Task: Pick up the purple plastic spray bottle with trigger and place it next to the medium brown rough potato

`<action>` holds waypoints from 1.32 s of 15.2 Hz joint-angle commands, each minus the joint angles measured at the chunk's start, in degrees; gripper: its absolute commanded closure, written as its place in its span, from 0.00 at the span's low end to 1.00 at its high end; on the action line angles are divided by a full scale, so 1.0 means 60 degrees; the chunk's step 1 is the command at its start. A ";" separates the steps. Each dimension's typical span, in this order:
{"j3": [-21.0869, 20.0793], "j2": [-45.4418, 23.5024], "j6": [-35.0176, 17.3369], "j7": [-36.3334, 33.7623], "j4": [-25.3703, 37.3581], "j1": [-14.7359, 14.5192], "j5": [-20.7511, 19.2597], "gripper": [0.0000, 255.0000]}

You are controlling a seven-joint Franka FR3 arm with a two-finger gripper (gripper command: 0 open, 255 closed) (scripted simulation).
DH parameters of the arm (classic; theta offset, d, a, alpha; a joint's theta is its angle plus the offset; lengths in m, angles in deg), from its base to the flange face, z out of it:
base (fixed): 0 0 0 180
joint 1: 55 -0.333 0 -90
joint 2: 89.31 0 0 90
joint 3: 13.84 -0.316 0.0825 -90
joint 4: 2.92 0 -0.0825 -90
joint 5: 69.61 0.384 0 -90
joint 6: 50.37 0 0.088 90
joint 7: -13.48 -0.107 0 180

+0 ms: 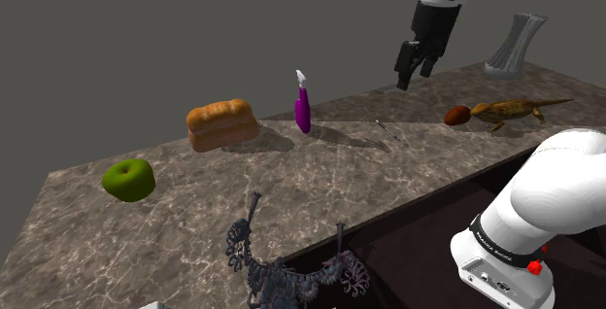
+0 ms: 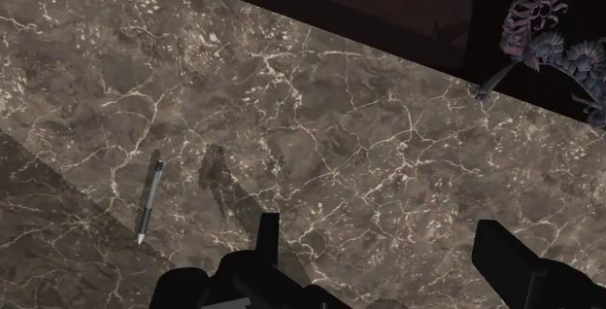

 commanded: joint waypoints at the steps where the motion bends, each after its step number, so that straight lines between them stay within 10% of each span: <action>1: 0.0000 0.0000 0.0000 0.0000 0.0000 0.0000 0.0000 0.00; 20: -0.0777 -0.7891 -0.1487 -0.1424 0.5731 0.0314 -0.0769 0.00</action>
